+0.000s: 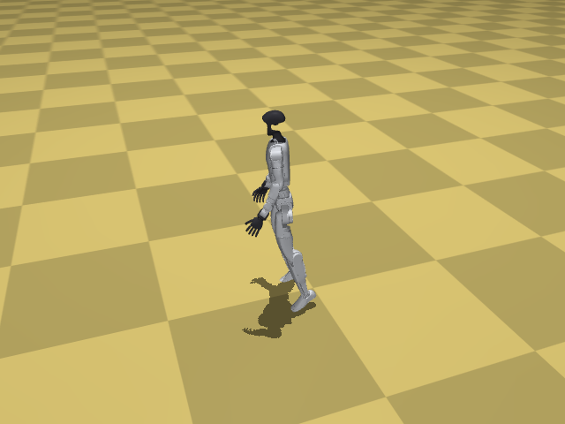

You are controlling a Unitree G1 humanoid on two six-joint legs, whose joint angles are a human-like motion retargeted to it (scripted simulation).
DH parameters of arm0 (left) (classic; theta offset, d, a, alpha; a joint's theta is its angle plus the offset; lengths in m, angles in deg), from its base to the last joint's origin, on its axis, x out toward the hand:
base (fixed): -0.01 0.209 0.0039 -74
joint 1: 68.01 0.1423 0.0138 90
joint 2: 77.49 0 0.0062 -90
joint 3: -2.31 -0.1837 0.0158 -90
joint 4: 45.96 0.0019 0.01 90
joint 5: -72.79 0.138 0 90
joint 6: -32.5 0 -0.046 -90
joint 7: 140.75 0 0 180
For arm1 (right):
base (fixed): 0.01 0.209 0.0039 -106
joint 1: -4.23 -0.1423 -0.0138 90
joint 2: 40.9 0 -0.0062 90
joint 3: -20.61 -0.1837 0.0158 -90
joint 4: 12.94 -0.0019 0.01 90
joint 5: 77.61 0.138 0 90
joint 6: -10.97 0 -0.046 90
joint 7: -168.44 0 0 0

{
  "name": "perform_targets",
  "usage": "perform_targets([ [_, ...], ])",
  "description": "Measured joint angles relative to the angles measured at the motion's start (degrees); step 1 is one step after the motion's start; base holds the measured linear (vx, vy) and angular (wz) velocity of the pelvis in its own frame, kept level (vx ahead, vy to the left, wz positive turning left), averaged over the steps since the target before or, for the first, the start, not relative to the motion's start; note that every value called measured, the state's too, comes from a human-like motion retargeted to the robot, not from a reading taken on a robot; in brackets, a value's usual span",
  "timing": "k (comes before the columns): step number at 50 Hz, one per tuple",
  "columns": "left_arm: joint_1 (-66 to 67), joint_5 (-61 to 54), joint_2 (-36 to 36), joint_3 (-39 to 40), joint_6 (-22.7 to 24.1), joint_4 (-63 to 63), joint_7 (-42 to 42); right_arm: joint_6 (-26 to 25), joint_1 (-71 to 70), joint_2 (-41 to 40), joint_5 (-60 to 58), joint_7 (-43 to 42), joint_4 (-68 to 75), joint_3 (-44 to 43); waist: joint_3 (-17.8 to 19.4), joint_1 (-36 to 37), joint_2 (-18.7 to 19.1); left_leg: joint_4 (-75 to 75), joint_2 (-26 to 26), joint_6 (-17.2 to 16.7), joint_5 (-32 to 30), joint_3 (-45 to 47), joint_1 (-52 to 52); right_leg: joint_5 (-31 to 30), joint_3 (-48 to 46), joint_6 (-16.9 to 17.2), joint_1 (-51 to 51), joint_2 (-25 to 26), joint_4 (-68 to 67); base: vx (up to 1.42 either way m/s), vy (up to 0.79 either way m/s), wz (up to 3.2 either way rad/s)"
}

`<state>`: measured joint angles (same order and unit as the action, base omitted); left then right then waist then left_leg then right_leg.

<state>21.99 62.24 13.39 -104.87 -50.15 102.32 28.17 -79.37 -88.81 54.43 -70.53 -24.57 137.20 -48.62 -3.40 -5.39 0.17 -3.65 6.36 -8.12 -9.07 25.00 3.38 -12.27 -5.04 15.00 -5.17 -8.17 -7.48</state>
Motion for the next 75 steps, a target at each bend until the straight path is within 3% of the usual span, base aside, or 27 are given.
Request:
perform_targets([
  [7,0.99,-1.00,0.37,2.52,-0.17,-0.99,0.39,-0.52,1.20,-0.57,-0.26,0.46,1.28,-0.96,-1.67,0.30,-1.13,0.43,0.68,-0.01,-8.01,0.76,1.01,-5.12,1.91,0.00,1.65,0.55,1.00,0.10,-0.11,-0.12],
  [14,1.35,-1.77,0.65,5.01,-0.14,-2.67,0.65,-0.88,1.93,-0.53,-0.77,0.92,2.07,-1.32,-3.07,0.39,-2.46,-0.55,1.30,-0.18,-11.24,1.54,1.12,-6.19,3.59,0.00,2.60,0.98,1.94,0.06,-0.11,-0.18],
  [31,0.30,-0.93,0.89,5.51,-0.68,-0.38,0.47,-1.34,2.67,0.08,-0.03,0.70,2.98,-2.39,-3.89,-1.05,-3.42,-2.55,3.77,-0.50,-13.11,3.27,2.03,-4.40,7.30,0.00,3.28,3.80,1.84,0.03,-0.11,-0.21],
  [53,0.95,-1.83,0.14,7.44,-0.71,-0.83,0.18,-2.50,5.79,0.25,1.06,0.33,4.01,-4.70,-4.49,-3.40,-4.25,-2.21,2.85,-0.68,-16.28,1.36,0.77,-5.60,7.58,0.00,1.92,3.13,2.28,0.00,0.00,-0.02],
  [75,-0.23,-2.87,0.25,6.99,0.22,-4.90,0.42,-2.50,6.78,1.20,1.85,0.61,3.81,-6.02,-2.86,-2.43,-4.17,-0.04,-0.04,-0.70,-13.81,-1.36,-1.00,-4.35,2.80,0.00,1.20,-0.14,2.51,-0.02,0.07,0.20],
])
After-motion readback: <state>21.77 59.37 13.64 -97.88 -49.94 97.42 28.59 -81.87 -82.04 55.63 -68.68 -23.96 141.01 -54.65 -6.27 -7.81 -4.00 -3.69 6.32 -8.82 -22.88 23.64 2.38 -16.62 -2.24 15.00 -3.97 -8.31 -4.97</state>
